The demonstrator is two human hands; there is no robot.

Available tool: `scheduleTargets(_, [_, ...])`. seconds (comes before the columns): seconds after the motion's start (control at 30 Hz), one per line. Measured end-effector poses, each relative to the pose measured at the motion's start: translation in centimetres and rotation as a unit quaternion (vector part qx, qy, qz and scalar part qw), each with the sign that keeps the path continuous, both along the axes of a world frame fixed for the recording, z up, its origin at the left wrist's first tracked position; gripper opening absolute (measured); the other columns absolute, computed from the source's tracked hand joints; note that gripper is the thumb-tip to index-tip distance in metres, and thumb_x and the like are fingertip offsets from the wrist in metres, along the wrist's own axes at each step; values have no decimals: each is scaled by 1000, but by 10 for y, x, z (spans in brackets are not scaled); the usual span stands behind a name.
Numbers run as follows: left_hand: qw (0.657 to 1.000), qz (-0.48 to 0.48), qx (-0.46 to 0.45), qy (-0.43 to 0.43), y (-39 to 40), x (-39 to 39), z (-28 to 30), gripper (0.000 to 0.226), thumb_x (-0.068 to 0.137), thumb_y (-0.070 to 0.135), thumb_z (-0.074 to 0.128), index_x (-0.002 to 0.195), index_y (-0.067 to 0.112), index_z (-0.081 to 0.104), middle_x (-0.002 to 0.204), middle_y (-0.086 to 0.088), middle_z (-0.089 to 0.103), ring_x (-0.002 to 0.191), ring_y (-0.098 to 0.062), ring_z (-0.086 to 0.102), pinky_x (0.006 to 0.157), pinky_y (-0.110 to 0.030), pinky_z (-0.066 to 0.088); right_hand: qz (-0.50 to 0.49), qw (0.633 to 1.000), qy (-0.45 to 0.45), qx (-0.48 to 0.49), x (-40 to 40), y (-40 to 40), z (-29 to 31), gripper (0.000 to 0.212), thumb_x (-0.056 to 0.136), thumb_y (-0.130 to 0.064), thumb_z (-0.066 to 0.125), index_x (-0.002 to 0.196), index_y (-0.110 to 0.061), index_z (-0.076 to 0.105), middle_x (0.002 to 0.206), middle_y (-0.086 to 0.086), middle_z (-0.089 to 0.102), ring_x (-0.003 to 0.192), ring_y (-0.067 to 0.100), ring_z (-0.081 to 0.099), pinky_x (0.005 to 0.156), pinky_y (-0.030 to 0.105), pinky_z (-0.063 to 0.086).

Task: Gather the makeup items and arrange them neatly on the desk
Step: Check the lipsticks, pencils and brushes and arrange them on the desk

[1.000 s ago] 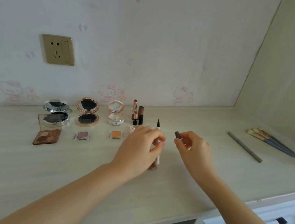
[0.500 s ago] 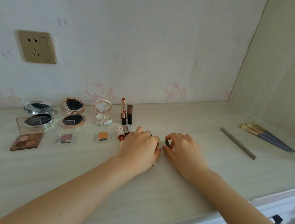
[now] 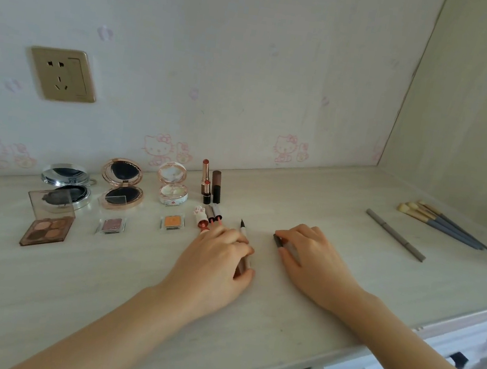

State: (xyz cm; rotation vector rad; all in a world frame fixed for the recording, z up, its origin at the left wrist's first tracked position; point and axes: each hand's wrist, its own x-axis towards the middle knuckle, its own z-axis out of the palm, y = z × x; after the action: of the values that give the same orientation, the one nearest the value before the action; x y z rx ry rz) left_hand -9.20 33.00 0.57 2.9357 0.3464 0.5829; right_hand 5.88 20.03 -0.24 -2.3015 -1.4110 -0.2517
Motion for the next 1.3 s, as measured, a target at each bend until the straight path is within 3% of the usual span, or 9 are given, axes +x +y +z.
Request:
scheduleTargets(0.47, [995,96,-19,1,-6,16,3,36,81,38,52,110,23,67,113,8,58,113,-17,42,94,-28,37,45,999,12,-4,-4,26,3,31,95,-14,48,122,-20,63,116,1,59,103,23,51,89,28,42])
scheduleTargets(0.8, [991,99,-87,5,6,20,5,34,77,31,58,109,28,69,115,8,59,109,-20,43,87,-27,40,91,994,62,18,0,47,5,30,91,-6,50,114,-15,67,109,7,64,102,22,56,90,23,40])
scheduleTargets(0.93, [992,102,-75,-6,9,20,4,36,77,32,59,112,28,68,114,9,59,111,-19,41,91,-26,37,105,992,69,26,0,49,4,29,91,-7,52,114,-16,67,109,5,64,102,19,57,91,23,41])
scheduleTargets(1.07, [992,112,-57,-18,13,21,3,33,78,38,61,108,29,69,106,9,61,108,-17,41,90,-26,37,115,990,71,32,-1,52,5,28,90,-9,54,114,-16,67,109,4,64,102,17,58,91,24,43])
scheduleTargets(1.2, [989,120,-68,-45,12,20,3,24,77,42,57,90,28,73,84,9,61,93,-16,43,78,-26,40,128,989,74,25,-3,56,6,28,90,-8,54,114,-16,67,111,4,65,103,16,58,91,22,41])
scheduleTargets(1.3, [990,116,-66,-46,14,19,3,24,77,44,57,88,30,72,78,10,58,88,-15,43,73,-25,38,133,988,73,26,-4,59,7,28,90,-8,54,114,-15,67,110,4,65,102,17,58,89,18,39])
